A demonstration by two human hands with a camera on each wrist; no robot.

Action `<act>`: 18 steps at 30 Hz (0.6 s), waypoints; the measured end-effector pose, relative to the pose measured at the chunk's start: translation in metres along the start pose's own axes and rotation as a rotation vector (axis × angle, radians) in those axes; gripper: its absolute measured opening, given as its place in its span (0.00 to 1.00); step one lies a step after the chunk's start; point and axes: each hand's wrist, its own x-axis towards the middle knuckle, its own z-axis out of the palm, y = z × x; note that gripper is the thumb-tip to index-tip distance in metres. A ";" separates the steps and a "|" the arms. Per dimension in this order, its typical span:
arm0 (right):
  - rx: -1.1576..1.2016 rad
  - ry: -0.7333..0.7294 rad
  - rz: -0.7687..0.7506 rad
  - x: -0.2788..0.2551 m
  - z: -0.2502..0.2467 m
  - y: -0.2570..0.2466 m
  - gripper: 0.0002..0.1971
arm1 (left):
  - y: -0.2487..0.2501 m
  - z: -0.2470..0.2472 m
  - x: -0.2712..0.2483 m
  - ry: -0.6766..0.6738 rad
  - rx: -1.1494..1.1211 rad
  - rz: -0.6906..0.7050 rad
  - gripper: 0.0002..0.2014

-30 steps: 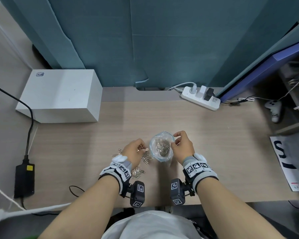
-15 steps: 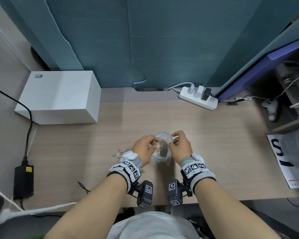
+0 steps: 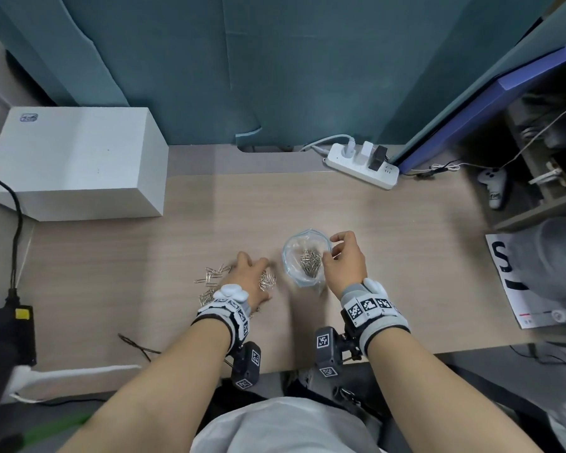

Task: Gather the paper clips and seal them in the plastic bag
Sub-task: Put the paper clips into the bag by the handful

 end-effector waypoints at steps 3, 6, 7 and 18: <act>0.006 -0.013 0.003 0.001 0.000 0.001 0.12 | 0.001 0.005 0.006 -0.017 -0.030 0.054 0.19; 0.025 -0.054 0.001 0.002 0.005 0.001 0.14 | -0.003 0.008 0.006 -0.005 -0.025 0.093 0.13; 0.030 -0.066 0.002 0.002 0.006 0.001 0.14 | -0.004 0.008 0.006 0.002 -0.028 0.098 0.12; 0.026 -0.106 0.037 0.003 0.010 -0.005 0.15 | -0.003 0.000 0.006 0.060 -0.216 0.035 0.08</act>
